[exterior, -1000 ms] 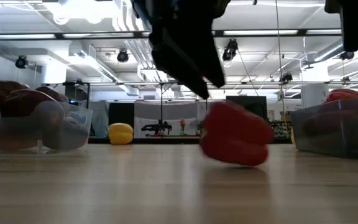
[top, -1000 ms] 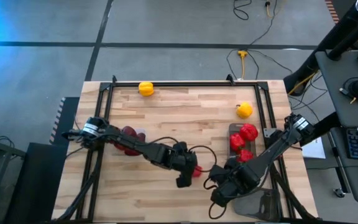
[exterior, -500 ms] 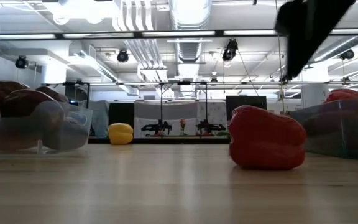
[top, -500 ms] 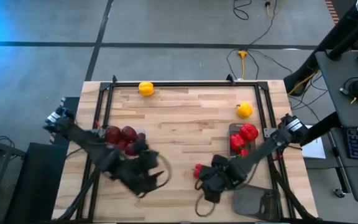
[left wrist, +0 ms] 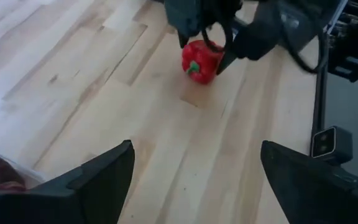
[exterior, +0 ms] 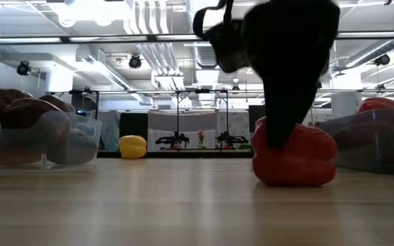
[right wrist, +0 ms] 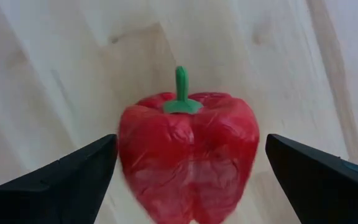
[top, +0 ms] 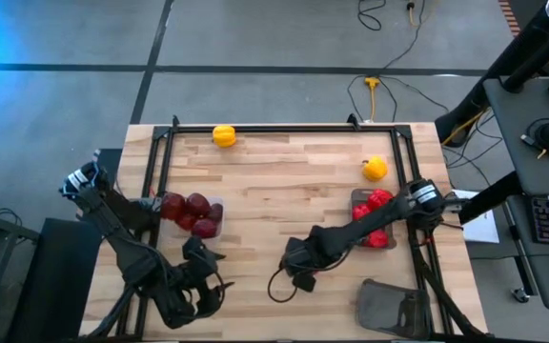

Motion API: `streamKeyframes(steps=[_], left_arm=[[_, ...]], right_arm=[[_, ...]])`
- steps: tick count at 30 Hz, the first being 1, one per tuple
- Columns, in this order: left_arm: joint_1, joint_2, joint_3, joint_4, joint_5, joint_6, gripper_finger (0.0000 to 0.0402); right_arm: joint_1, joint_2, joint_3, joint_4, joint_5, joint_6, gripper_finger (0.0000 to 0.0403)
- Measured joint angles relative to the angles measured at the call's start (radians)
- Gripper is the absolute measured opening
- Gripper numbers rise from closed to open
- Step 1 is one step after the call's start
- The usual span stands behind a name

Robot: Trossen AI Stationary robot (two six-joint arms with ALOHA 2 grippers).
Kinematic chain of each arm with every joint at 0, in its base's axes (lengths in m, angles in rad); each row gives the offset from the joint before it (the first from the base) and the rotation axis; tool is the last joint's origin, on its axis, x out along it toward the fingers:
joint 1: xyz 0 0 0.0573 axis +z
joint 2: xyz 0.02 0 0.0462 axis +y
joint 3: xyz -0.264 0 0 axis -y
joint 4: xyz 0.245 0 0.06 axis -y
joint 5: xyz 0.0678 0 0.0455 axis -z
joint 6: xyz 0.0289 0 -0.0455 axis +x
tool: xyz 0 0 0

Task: Sort produce into baskets
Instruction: Put the red bell pepper in the top black bin

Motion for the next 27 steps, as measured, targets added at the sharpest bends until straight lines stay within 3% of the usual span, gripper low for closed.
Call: streamKeyframes(steps=[6, 11, 14, 20, 27], left_arm=[[0.000, 0.000, -0.015, 0.029, -0.018, 0.005, 0.0329], [0.000, 0.000, -0.001, 0.045, -0.149, 0.007, 0.0329], [0.001, 0.000, 0.010, 0.048, -0.176, 0.008, 0.0329], [-0.002, 0.000, 0.014, 0.055, -0.124, 0.007, 0.0329], [0.004, 0.025, 0.012, 0.075, -0.118, 0.004, 0.0329]], right_arm=[[-0.006, 0.031, 0.000, 0.002, 0.001, 0.045, 0.0382], [-0.005, 0.024, 0.001, 0.001, -0.006, 0.090, 0.0303], [-0.005, -0.002, 0.010, -0.064, -0.024, 0.083, 0.0250], [0.002, -0.139, 0.024, -0.297, 0.075, 0.101, 0.0248], [0.032, -0.346, -0.004, -0.594, 0.270, 0.345, 0.0248]])
